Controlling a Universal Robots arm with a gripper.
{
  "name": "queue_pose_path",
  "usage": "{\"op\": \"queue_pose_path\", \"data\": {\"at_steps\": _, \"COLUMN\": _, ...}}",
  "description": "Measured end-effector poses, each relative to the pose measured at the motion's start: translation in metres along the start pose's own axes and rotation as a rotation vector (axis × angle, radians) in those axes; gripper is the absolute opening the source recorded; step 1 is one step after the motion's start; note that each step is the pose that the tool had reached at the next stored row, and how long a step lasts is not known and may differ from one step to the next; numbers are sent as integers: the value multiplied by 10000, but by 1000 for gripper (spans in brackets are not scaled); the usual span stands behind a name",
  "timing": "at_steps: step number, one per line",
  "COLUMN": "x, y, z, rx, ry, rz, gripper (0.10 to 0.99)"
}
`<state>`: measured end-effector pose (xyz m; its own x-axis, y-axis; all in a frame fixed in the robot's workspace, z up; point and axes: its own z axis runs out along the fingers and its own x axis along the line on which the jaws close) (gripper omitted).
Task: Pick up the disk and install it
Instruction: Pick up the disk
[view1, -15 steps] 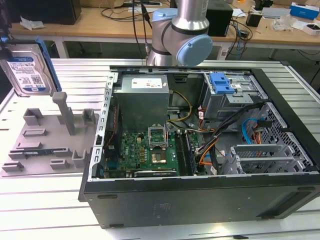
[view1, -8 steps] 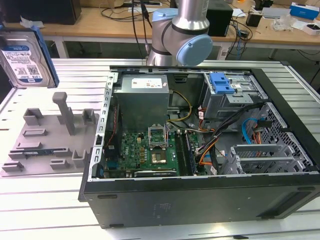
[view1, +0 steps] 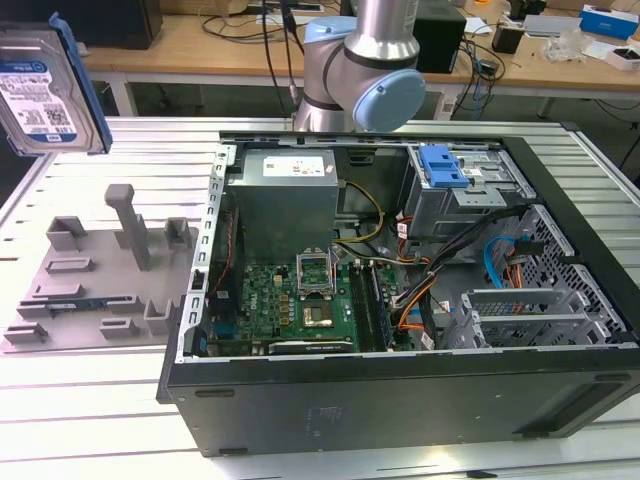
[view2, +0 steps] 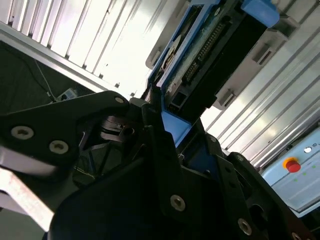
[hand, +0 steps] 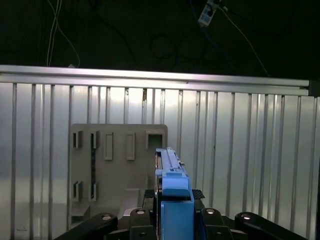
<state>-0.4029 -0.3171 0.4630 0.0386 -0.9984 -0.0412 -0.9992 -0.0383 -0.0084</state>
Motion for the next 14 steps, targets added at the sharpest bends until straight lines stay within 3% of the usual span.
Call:
{"op": "queue_pose_path", "data": {"at_steps": 5, "x": -6, "y": -3, "z": -150, "rx": 4, "ry": -60, "rz": 1, "gripper": 369}}
{"op": "queue_pose_path", "data": {"at_steps": 8, "x": -11, "y": -7, "z": -274, "rx": 7, "ry": -142, "rz": 0, "gripper": 369}}
{"op": "queue_pose_path", "data": {"at_steps": 14, "x": -10, "y": -6, "z": -285, "rx": 8, "ry": -158, "rz": 2, "gripper": 369}}
